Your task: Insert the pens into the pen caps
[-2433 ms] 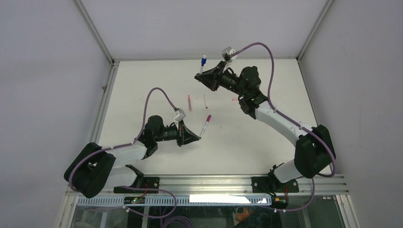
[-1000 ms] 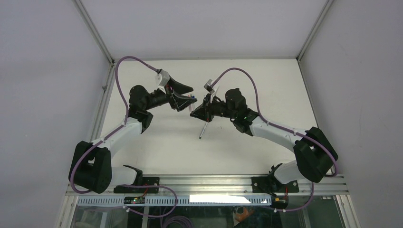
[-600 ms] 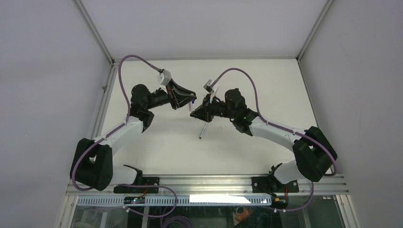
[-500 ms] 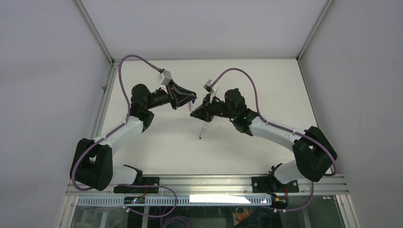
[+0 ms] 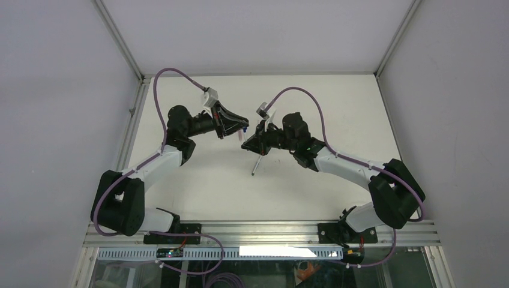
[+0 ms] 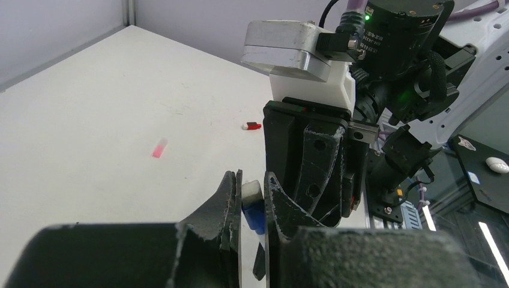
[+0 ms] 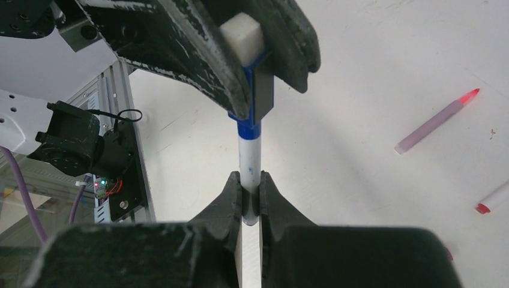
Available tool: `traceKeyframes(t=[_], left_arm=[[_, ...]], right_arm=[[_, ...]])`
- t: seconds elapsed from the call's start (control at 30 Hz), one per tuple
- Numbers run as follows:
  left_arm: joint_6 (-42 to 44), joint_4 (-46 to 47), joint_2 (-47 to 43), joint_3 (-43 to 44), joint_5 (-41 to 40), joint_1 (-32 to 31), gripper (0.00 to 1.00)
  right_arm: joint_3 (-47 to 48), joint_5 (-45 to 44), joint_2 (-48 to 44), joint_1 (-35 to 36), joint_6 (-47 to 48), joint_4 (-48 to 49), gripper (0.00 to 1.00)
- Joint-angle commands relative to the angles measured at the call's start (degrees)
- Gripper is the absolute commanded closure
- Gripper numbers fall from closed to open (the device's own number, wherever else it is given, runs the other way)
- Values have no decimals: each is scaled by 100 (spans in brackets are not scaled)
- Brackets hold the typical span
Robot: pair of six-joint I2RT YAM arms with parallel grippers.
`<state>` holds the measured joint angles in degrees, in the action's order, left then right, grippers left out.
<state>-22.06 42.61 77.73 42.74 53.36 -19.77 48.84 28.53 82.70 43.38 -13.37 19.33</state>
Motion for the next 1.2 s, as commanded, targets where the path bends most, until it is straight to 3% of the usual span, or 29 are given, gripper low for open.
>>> traceKeyframes(t=[0.0, 0.6, 0.7, 0.77, 0.8, 0.83, 1.03, 1.17], left_arm=[[147, 56, 103, 60, 402, 18, 100], [560, -621, 142, -96, 437, -62, 100], [461, -722, 150, 101, 443, -62, 68], [367, -625, 89, 158, 400, -41, 56], [314, -524, 35, 175, 335, -25, 7], [259, -465, -11, 193, 265, 4, 2], [85, -119, -568, -37, -307, 269, 1], [574, -1059, -657, -53, -1250, 316, 1]], right_arm=[[345, -28, -42, 15, 150, 81, 100], [614, -65, -100, -242, 212, -54, 100], [618, -212, -129, -250, 238, -78, 100], [622, -331, -169, -279, 255, -88, 100], [600, -397, -202, -304, 224, -73, 100], [554, -496, -246, -341, 170, -21, 100], [5, -1449, -712, -726, -259, 222, 100], [-117, -2264, -872, -787, -471, -626, 100]])
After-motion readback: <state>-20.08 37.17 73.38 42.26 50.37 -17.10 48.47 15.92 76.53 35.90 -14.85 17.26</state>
